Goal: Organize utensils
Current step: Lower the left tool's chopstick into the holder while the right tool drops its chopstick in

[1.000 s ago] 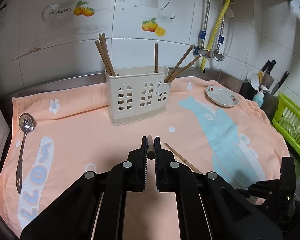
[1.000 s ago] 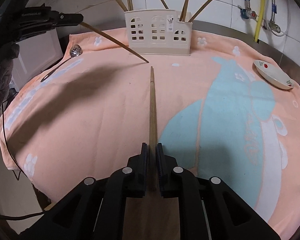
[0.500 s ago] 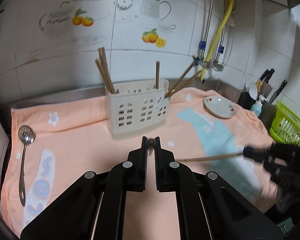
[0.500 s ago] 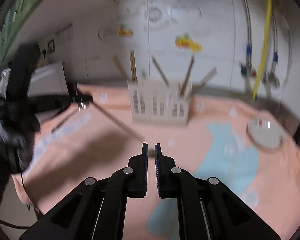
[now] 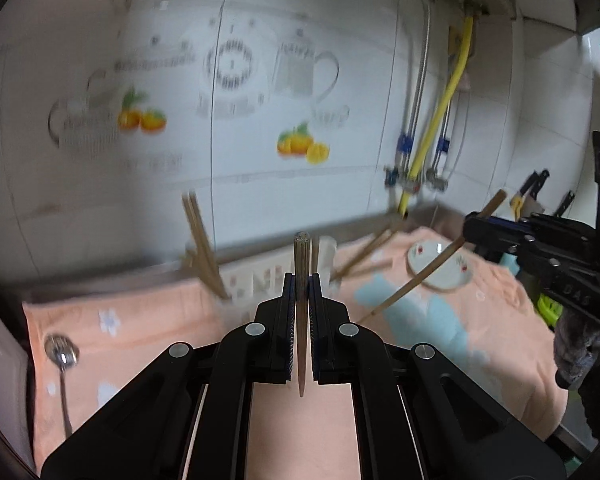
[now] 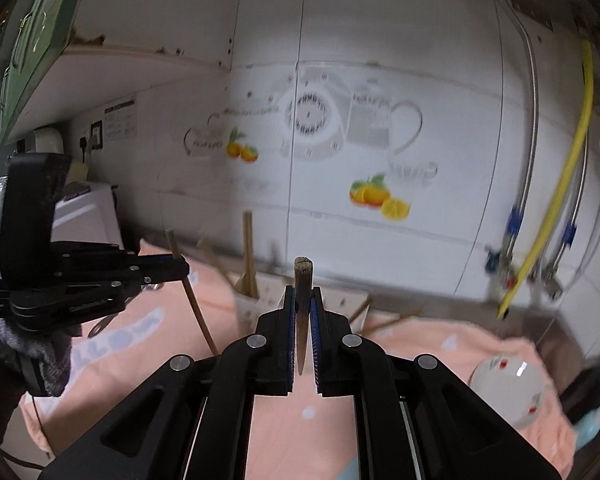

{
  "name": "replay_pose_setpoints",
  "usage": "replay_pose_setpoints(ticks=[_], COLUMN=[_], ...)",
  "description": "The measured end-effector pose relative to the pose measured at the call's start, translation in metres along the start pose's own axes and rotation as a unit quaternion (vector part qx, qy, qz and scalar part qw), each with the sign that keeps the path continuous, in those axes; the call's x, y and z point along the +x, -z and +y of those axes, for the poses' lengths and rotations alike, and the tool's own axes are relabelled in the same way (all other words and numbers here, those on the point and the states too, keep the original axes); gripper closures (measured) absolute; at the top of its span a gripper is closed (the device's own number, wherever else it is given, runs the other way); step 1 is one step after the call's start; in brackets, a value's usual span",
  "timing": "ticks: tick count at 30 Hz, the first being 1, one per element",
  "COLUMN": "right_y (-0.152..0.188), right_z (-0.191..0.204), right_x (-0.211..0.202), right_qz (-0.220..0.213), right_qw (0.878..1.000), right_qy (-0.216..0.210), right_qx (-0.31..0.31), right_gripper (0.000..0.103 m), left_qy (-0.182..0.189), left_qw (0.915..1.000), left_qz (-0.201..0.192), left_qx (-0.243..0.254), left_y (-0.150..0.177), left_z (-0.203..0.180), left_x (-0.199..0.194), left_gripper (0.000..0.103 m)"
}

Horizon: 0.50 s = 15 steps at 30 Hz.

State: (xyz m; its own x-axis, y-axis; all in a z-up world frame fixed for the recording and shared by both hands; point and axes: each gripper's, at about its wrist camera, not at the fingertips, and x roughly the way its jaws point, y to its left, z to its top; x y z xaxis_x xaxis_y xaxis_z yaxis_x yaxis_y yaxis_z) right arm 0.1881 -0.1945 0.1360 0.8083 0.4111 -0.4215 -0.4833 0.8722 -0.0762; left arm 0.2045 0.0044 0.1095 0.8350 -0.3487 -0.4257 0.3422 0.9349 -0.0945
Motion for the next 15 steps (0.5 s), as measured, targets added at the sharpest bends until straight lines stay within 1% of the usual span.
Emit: replay_pose_setpoints(ticks=[6, 9, 10, 12, 15], right_y=[-0.034, -0.045, -0.048, -0.052, -0.052], right_z=[-0.008, -0.014, -0.016, -0.020, -0.025], right_x=[0.004, 0.010, 0.014, 0.021, 0.038], right_qz=[-0.028, -0.035, -0.035, -0.034, -0.021], right_qw=[1.000, 0.999, 0.999, 0.999, 0.999], right_qy=[0.008, 0.015, 0.018, 0.023, 0.027], right_qx=[-0.008, -0.008, -0.008, -0.006, -0.005], right_gripper=[0.096, 0.096, 0.096, 0.096, 0.096], left_qy=[-0.020, -0.027, -0.037, -0.058, -0.060], left_qw=[0.9977, 0.9960, 0.9947, 0.9926, 0.9936], left_qz=[-0.062, -0.080, -0.088, -0.094, -0.086], left_qx=[0.020, 0.028, 0.037, 0.051, 0.043], left_y=[-0.046, -0.062, -0.069, -0.074, -0.076], left_z=[-0.007, -0.010, -0.012, -0.013, -0.007], left_x=[-0.015, -0.016, -0.015, -0.009, 0.005], left_gripper=[0.098, 0.098, 0.098, 0.098, 0.098])
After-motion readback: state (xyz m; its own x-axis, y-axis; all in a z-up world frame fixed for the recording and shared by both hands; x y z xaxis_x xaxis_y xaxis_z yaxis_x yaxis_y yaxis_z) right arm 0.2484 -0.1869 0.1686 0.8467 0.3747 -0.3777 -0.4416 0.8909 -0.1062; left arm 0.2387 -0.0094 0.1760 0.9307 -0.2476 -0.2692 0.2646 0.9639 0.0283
